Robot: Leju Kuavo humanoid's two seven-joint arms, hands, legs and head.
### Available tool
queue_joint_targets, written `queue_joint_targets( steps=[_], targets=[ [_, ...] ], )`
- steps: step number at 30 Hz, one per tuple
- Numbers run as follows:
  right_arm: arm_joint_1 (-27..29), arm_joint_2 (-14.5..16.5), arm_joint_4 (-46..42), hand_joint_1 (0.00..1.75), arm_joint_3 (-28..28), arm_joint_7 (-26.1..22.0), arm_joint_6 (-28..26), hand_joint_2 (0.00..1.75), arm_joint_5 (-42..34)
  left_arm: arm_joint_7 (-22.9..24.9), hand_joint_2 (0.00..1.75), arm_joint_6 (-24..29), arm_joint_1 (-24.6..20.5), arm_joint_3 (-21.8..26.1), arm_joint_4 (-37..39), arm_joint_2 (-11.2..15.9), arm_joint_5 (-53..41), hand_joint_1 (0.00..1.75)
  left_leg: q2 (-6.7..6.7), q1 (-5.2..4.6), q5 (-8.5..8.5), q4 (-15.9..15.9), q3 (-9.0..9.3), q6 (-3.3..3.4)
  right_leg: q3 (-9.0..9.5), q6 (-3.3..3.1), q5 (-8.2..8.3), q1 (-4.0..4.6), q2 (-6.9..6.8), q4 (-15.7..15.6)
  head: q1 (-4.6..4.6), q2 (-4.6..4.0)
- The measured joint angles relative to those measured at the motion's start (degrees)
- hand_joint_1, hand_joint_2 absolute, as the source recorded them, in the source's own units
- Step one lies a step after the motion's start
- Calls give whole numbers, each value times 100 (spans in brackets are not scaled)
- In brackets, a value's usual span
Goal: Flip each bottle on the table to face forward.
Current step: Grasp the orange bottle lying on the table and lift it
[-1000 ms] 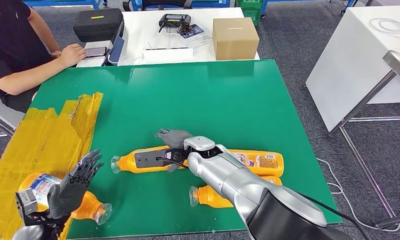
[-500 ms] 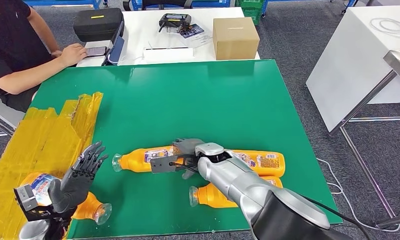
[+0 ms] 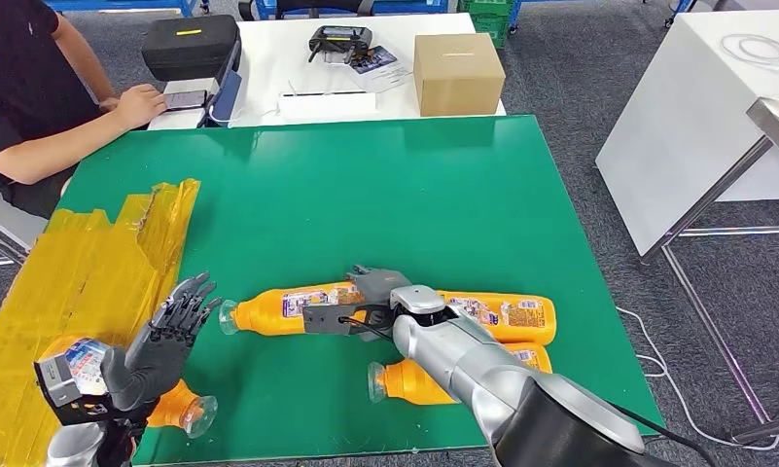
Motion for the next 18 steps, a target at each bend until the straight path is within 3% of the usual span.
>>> queue_joint_targets(
  steps=[18],
  targets=[
    [130, -9, 2, 175, -150, -65, -301, 175, 196, 0, 0, 51, 15, -110, -56, -5, 104, 0, 0, 1, 0, -1, 2, 0, 2, 0, 0, 1, 0, 0, 1, 0]
  ],
)
